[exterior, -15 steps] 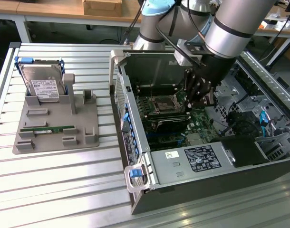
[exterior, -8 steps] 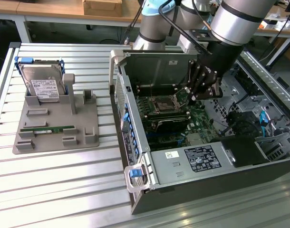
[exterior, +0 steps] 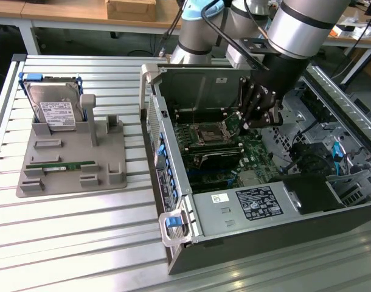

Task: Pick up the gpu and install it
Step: 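Press down on the gpu until it lock into place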

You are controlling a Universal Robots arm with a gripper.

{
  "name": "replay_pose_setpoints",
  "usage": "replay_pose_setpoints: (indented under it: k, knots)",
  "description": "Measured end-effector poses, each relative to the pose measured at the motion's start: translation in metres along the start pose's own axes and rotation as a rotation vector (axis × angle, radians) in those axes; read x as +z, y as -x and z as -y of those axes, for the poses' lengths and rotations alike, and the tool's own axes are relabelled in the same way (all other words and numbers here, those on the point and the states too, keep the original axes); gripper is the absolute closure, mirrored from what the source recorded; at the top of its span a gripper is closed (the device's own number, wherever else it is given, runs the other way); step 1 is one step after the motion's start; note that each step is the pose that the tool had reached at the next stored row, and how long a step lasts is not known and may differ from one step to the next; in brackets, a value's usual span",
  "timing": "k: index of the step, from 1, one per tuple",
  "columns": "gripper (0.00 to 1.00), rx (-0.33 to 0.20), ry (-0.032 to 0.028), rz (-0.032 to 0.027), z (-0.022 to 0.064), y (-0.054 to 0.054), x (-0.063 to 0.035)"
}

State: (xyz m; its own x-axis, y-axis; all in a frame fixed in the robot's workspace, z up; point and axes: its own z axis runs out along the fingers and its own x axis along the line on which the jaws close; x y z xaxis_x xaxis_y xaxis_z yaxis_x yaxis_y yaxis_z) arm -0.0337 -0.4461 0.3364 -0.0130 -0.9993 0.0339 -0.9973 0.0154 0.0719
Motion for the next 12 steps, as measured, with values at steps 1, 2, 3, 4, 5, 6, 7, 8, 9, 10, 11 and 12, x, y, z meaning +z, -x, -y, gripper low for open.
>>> replay_pose_setpoints:
  k: [1, 2, 3, 4, 5, 6, 7, 8, 9, 10, 11, 12]
  knots:
    - [0.89, 0.000, -0.0001, 0.0000, -0.0055, 0.000, 0.0028]
    - [0.89, 0.000, -0.0004, 0.0000, -0.0125, 0.000, 0.0064]
    - [0.89, 0.000, -0.0004, 0.0000, -0.0172, 0.000, 0.0089]
    - [0.89, 0.000, -0.0004, 0.0000, -0.0203, 0.000, 0.0106]
    - [0.89, 0.000, -0.0005, 0.0001, -0.0310, 0.000, 0.0192]
    - [0.89, 0.000, -0.0005, 0.0001, -0.0341, 0.000, 0.0274]
    - [0.89, 0.000, -0.0005, 0.0000, -0.0353, 0.001, 0.0330]
    - [0.89, 0.000, -0.0005, 0.0001, -0.0369, 0.006, 0.0397]
    - [0.89, 0.000, -0.0005, 0.0001, -0.0387, 0.007, 0.0437]
    - [0.89, 0.000, -0.0005, 0.0001, -0.0404, 0.007, 0.0472]
    - [0.89, 0.000, -0.0004, 0.0001, -0.0424, 0.007, 0.0502]
    - [0.89, 0.000, -0.0005, 0.0001, -0.0438, 0.007, 0.0519]
